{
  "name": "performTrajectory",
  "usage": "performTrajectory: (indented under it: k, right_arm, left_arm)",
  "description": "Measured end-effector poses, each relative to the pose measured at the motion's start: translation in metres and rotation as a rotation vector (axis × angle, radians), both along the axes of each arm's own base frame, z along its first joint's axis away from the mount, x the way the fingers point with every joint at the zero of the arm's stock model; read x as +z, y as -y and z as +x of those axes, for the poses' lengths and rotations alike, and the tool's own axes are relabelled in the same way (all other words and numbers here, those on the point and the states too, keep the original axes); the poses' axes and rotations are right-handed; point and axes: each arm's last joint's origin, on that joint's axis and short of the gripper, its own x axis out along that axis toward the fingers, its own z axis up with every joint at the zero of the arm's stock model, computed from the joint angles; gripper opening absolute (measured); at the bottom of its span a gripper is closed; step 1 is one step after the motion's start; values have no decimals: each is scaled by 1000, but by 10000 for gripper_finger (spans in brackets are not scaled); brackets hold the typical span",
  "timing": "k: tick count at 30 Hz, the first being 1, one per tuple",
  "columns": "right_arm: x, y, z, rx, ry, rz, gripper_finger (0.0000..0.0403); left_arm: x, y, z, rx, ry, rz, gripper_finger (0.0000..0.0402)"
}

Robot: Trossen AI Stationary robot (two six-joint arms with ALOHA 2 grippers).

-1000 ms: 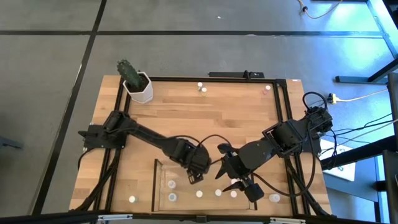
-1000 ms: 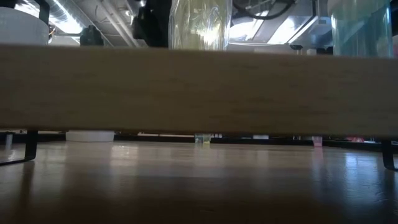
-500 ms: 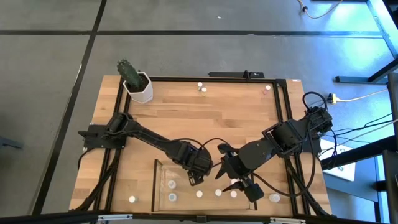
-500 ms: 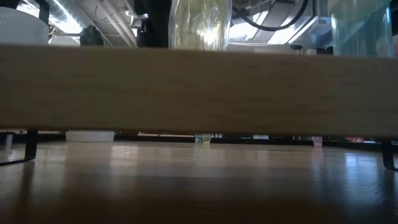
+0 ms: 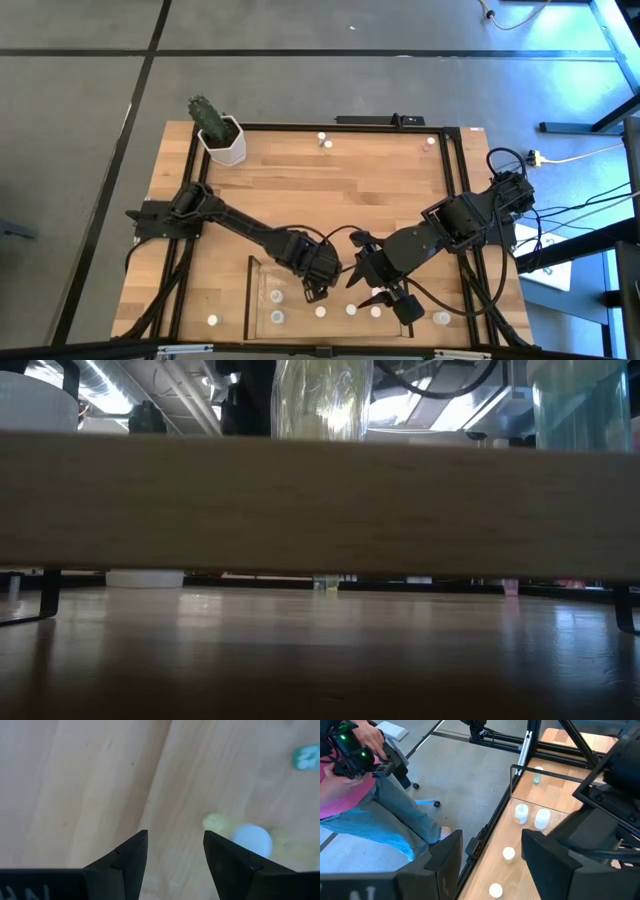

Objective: Pick and place medicine bottles onto shelf by color
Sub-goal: Put the bottom yellow pill bottle on the shelf aligned with the other yellow pill bottle, then put the yellow pill bottle on the shelf aligned with the other yellow pill bottle

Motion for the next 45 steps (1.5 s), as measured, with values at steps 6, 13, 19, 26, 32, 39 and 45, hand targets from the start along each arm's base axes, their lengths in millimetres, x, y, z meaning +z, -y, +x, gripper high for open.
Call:
performTrajectory:
  k: [6, 13, 19, 26, 32, 39, 45]
  right_arm:
    - [0, 0, 0, 0, 0, 0, 207]
    - [0, 0, 0, 0, 0, 0, 207]
    - [0, 0, 0, 0, 0, 0, 207]
    - [0, 0, 0, 0, 0, -1, 207]
    - [0, 0, 0, 0, 0, 0, 207]
    - [0, 0, 0, 0, 1, 1, 207]
    - [0, 0, 0, 1, 4, 1, 207]
  left_arm:
    - [0, 0, 0, 1, 5, -2, 186]
    - [0, 5, -1, -7, 5, -6, 186]
    - [0, 10, -3, 2, 5, -13, 186]
    - [0, 12, -5, -5, 5, -2, 186]
    - [5, 0, -9, 22, -43, 28, 186]
    - [14, -12, -24, 92, -121, 134, 186]
    - [39, -17, -40, 144, -76, 184, 186]
